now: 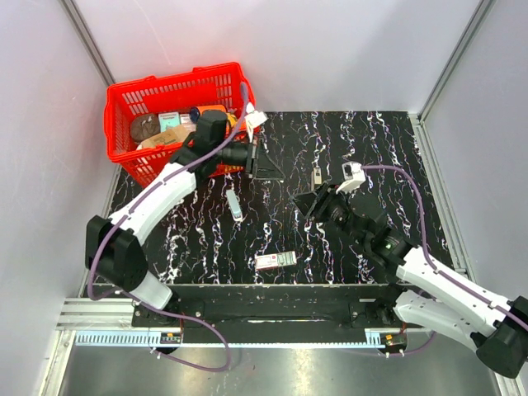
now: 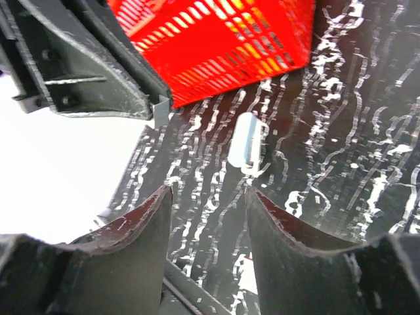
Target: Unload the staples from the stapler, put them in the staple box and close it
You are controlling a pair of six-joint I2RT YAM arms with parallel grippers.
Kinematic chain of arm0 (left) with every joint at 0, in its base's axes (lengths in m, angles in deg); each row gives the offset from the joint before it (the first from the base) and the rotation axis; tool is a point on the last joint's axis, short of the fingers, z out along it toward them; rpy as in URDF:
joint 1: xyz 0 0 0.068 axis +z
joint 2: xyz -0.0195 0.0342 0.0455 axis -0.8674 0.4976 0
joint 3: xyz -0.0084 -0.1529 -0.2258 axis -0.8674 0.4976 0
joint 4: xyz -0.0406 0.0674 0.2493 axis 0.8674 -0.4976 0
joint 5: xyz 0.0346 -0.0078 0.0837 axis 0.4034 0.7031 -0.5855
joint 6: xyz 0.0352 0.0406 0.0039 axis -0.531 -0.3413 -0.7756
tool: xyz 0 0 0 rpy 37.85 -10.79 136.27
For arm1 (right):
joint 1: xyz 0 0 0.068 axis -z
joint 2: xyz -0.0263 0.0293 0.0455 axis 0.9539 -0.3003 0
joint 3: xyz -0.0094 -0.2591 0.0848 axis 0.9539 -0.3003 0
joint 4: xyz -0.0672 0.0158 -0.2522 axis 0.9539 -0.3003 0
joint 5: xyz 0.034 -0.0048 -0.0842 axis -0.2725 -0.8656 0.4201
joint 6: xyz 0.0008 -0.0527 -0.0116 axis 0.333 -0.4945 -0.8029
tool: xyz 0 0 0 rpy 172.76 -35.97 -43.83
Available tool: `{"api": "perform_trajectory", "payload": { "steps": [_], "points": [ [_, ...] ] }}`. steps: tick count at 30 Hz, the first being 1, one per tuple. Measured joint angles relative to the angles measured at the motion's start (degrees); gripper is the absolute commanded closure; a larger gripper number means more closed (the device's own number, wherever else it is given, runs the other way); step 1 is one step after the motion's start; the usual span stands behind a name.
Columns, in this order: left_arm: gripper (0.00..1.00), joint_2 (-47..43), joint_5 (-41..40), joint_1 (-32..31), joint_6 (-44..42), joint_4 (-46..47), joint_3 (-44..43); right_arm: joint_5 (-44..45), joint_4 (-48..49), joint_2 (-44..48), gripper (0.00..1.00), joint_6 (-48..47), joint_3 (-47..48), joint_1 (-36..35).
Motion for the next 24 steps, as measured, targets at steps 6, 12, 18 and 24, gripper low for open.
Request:
{"api": "perform_trajectory", "payload": {
  "steps": [6, 12, 18, 24],
  "points": [
    [0.98, -1.9, 8.1, 2.4, 20.6, 24.3, 10.6, -4.5, 5.1, 0.8, 0.46, 2.1, 0.7, 0.0],
    [0.97, -1.9, 11.6, 2.4, 40.2, 45.9, 15.3, -7.8, 10.2, -0.1, 0.47, 3.1, 3.4, 0.0],
    [0.97, -1.9, 12.5, 2.6, 49.0, 57.2, 16.0, -8.7, 12.7, -2.1, 0.50, 3.3, 4.5, 0.0],
    [0.97, -1.9, 12.7, 2.7, 51.5, 59.5, 16.9, -8.7, 13.0, -2.4, 0.57, 3.2, 4.5, 0.0]
  ]
}}
